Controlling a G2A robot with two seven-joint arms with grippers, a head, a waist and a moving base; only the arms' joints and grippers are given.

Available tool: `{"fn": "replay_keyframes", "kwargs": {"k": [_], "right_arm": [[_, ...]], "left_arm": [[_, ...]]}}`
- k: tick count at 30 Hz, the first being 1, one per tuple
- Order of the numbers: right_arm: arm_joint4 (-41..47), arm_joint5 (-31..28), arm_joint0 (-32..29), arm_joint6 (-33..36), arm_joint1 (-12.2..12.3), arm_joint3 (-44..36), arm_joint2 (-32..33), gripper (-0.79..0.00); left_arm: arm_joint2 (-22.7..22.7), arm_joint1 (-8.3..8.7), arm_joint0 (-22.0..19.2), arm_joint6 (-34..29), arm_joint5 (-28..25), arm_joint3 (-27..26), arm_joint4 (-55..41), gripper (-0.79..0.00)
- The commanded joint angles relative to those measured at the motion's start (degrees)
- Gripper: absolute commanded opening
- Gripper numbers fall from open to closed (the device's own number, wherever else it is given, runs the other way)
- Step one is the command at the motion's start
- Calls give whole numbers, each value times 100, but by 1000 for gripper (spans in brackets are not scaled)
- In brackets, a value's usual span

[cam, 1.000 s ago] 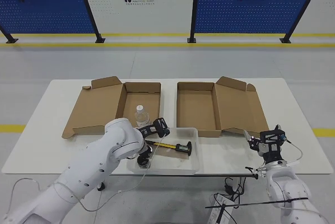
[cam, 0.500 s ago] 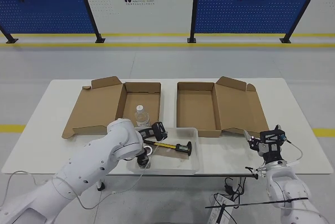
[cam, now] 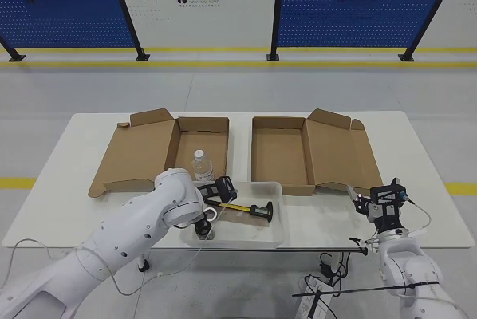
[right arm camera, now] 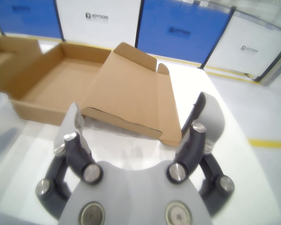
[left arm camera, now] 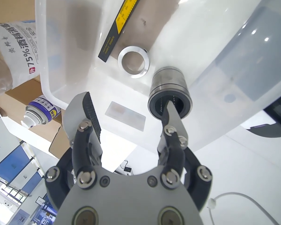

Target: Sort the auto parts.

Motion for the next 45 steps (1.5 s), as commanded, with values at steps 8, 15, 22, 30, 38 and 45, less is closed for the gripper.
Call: {"fn": "replay_keyframes", "kwargs": {"k": [8, 15, 22, 30, 38, 45], "right_arm": [[0, 0, 0, 0, 0, 0, 0, 0], [0, 0, 0, 0, 0, 0, 0, 0], [0, 0, 0, 0, 0, 0, 0, 0], [0, 0, 0, 0, 0, 0, 0, 0], [0, 0, 0, 0, 0, 0, 0, 0], [0, 0, 0, 0, 0, 0, 0, 0]], "left_arm": [[114, -14, -29, 14, -14, 136, -123, -296], [185, -25, -18, 6, -6, 158, -209, -332], [297, -54, -52, 12, -12, 213, -330, -345], [349, -119, -98, 38, -38, 379, -681, -376], [396, -183, -143, 101, -34, 586, -914, -419], [422, -237, -167, 120, -77, 824, -1131, -462]]}}
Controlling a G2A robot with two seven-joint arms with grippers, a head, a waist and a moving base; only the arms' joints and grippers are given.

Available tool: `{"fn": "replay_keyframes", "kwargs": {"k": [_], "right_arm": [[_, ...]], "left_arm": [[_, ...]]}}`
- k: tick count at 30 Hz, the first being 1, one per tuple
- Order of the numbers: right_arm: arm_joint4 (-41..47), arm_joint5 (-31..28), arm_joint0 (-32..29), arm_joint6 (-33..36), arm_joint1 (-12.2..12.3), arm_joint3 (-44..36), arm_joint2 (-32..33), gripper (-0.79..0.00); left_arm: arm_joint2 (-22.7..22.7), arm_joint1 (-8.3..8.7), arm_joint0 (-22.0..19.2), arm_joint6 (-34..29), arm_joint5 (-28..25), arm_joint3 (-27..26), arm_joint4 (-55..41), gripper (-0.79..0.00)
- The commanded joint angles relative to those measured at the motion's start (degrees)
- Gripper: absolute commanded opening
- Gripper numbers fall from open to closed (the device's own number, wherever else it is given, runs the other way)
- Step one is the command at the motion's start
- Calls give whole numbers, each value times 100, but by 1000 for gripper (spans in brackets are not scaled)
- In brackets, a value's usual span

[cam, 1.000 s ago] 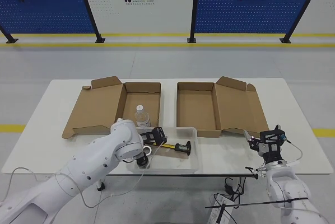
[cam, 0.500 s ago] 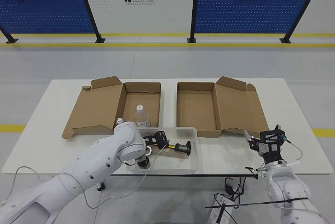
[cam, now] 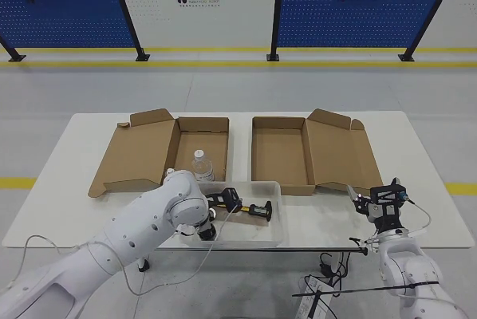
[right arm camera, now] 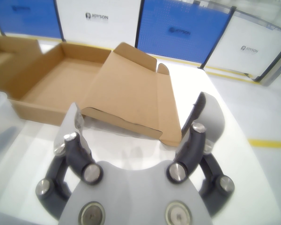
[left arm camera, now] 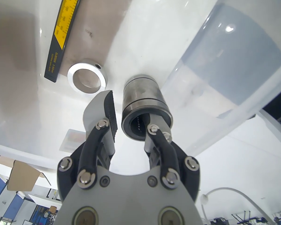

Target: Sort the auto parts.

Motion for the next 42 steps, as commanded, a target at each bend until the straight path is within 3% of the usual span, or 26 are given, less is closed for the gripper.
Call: {"fn": "replay_keyframes", "kwargs": {"k": [1, 7, 9, 10, 11, 12, 23, 34, 42], "right_arm": [[0, 0, 0, 0, 0, 0, 0, 0], [0, 0, 0, 0, 0, 0, 0, 0], [0, 0, 0, 0, 0, 0, 0, 0], [0, 0, 0, 0, 0, 0, 0, 0], [0, 0, 0, 0, 0, 0, 0, 0], [0, 0, 0, 0, 0, 0, 0, 0], [0, 0, 0, 0, 0, 0, 0, 0], [0, 0, 0, 0, 0, 0, 0, 0], [0, 0, 0, 0, 0, 0, 0, 0]], "left_arm": [[25, -16, -5, 11, -11, 59, 0, -465], [84, -62, -22, 30, -43, 205, -17, -474], [96, -76, -32, 38, -49, 236, -20, -517], [101, -82, -36, 34, -47, 250, -25, -576], [97, -88, -38, 51, -36, 262, -42, -705], [91, -93, -44, 74, -36, 270, -46, -785], [-328, -6, -43, 236, 169, -18, -129, -785], [-1263, 271, 171, 21, 462, -1283, -467, -785], [-1925, 417, 261, -307, 261, -2137, -1879, -785]]}}
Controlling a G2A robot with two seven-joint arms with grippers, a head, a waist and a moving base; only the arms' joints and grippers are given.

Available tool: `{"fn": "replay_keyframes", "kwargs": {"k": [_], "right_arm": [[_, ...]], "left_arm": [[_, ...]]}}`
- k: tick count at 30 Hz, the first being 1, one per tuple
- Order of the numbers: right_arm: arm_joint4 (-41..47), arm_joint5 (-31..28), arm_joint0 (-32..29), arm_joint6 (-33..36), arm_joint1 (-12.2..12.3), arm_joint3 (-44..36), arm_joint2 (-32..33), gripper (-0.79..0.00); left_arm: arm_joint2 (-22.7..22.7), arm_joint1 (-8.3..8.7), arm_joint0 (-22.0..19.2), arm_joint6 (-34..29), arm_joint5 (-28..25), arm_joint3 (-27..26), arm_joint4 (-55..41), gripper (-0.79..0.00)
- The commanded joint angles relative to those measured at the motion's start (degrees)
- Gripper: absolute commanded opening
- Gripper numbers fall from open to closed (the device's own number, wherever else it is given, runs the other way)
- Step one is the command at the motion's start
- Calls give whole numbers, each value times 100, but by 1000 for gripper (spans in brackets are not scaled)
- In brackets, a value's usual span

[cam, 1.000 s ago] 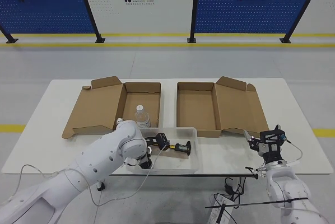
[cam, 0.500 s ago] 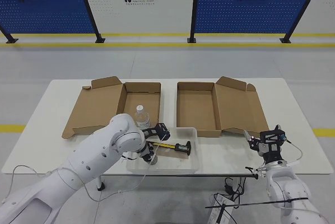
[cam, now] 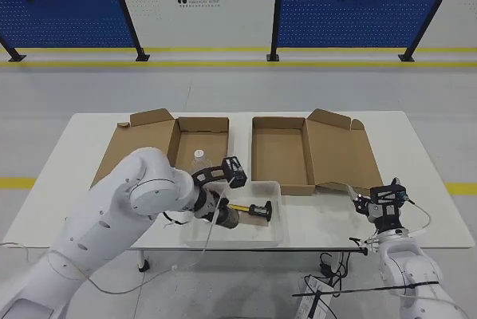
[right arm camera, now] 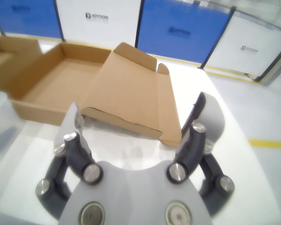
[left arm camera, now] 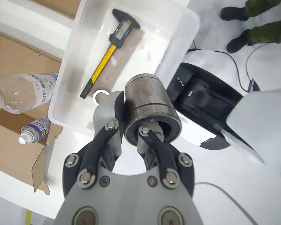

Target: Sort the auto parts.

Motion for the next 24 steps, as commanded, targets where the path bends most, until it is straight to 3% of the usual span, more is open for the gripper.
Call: {"fn": "replay_keyframes", "kwargs": {"k": [1, 8, 13, 24], "right_arm": [[0, 0, 0, 0, 0, 0, 0, 0], [0, 0, 0, 0, 0, 0, 0, 0], [0, 0, 0, 0, 0, 0, 0, 0], [0, 0, 0, 0, 0, 0, 0, 0]], "left_arm": [[-62, 30, -15, -41, -12, -209, -427, -785], [25, 182, -175, 93, -147, -732, -1804, -785], [228, 341, -363, 270, -325, -823, -2505, -785], [671, 686, -767, 513, -567, -697, -2660, -785]]}}
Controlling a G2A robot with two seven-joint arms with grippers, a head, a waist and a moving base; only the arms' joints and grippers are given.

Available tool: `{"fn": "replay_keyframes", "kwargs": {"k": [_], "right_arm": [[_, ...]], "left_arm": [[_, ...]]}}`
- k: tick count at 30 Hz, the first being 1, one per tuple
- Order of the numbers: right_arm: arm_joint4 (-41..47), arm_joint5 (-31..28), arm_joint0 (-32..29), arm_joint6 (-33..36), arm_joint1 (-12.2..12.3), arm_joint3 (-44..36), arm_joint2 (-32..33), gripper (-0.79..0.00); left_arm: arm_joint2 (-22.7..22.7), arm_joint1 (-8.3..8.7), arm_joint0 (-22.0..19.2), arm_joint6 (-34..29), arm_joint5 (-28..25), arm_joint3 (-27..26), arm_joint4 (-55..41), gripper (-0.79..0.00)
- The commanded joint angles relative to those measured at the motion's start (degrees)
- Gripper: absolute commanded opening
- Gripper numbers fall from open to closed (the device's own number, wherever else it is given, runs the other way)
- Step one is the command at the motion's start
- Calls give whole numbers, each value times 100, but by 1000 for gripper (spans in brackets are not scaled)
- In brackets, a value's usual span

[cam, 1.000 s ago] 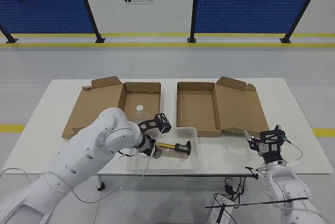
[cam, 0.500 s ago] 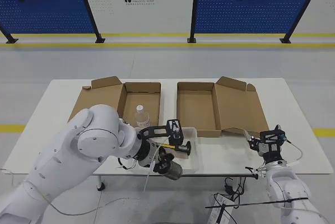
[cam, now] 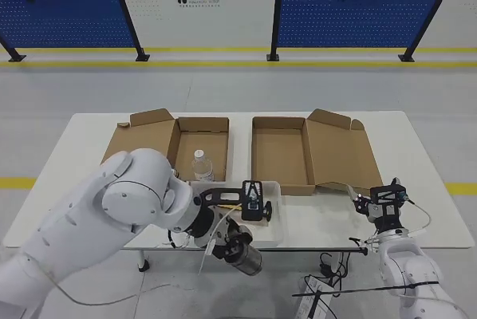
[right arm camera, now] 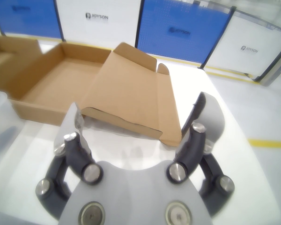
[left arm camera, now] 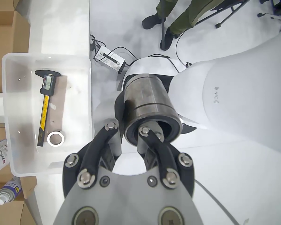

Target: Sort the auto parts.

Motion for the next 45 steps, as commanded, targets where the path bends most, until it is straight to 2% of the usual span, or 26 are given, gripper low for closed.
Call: {"fn": "replay_keyframes", "kwargs": {"k": [1, 20, 40, 45], "right_arm": [[0, 0, 0, 0, 0, 0, 0, 0], [0, 0, 0, 0, 0, 0, 0, 0], [0, 0, 0, 0, 0, 0, 0, 0], [0, 0, 0, 0, 0, 0, 0, 0]], "left_arm": [[74, 54, -59, 56, -54, 28, -26, -785], [464, 417, -464, 364, -361, 185, -209, -785], [716, 571, -718, 536, -534, 270, -268, -785], [678, 601, -790, 581, -577, 482, -190, -785]]}}
